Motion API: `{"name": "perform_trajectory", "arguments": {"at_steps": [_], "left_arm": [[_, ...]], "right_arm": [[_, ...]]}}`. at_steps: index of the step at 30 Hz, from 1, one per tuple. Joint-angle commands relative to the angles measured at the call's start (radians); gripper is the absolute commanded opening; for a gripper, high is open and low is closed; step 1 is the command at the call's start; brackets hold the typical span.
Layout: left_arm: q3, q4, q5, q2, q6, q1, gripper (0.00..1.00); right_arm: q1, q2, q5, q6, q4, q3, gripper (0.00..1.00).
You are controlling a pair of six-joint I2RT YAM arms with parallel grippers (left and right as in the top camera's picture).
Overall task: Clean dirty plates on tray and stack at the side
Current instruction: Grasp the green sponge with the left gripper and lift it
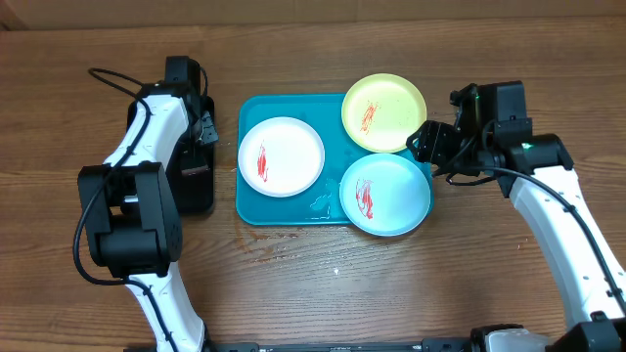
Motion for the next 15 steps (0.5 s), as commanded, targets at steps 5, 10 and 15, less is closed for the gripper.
{"name": "perform_trajectory", "arguments": {"at_steps": [5, 10, 15], "left_arm": [[-0.082, 0.056, 0.007, 0.012, 0.013, 0.001, 0.31], [-0.088, 0.064, -0.012, 0.012, 0.021, 0.001, 0.32], [-0.093, 0.080, -0.015, 0.012, 0.024, 0.001, 0.33]], "right_arm": [[0.006, 0.029, 0.009, 0.001, 0.001, 0.026, 0.68], [0.006, 0.029, 0.009, 0.001, 0.001, 0.026, 0.68], [0.006, 0.029, 0.009, 0.001, 0.000, 0.026, 0.68]]}}
